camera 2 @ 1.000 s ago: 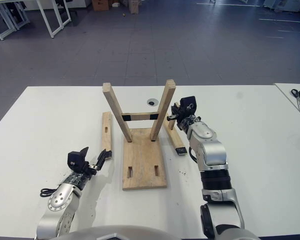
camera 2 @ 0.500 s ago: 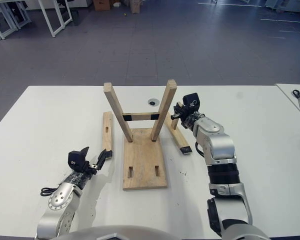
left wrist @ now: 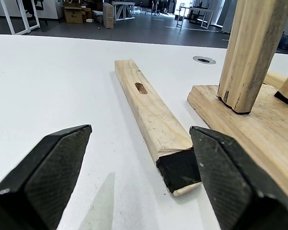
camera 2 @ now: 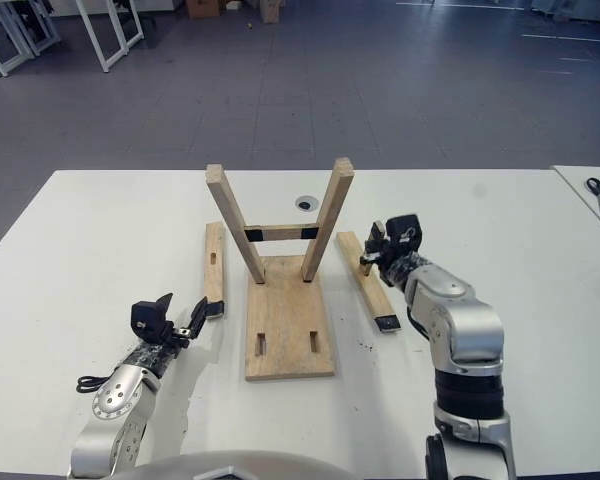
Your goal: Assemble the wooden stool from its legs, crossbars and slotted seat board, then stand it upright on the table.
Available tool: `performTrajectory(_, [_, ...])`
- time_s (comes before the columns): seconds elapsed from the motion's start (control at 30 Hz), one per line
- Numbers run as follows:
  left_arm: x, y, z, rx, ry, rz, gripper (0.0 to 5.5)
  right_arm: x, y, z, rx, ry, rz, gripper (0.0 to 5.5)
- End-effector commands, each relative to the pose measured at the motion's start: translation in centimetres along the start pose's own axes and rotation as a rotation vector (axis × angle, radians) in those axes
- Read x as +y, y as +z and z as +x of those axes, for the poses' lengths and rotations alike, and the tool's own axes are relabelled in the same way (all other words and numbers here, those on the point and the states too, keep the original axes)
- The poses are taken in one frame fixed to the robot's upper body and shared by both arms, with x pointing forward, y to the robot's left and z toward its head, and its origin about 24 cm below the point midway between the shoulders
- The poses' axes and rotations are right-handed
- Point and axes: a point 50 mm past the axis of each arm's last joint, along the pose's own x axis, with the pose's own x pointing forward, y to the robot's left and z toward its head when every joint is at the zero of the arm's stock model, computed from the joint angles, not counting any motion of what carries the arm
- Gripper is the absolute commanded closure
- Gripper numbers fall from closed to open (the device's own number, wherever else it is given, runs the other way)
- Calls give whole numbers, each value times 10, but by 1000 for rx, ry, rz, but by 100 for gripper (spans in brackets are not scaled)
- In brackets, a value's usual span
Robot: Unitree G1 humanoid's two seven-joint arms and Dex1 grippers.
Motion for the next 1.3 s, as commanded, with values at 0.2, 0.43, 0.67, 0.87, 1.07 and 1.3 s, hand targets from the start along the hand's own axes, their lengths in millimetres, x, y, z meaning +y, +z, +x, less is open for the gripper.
performTrajectory(0.2, [0,0,2,2,6,3,171,-1,34,-5,-88,-11,-39,286])
performTrajectory(0.43, [0,-1,2,6,6,4,171,4,84,-19,-252,-19,-42,317])
performTrajectory(0.67, [0,-1,6,8,-17,22,171,15,129,-15,-681,-103,21,342])
performTrajectory(0.87, [-1,-1,7,9,-25,31,171,11,64,29,-452,-139,39,342])
performTrajectory(1.07, [-1,1,8,4,-19,29,171,11,53,36,-437,-136,105,342])
performTrajectory(1.3, [-3,-1,3,6,-1,7,171,2,100,-36,-755,-121,43,307])
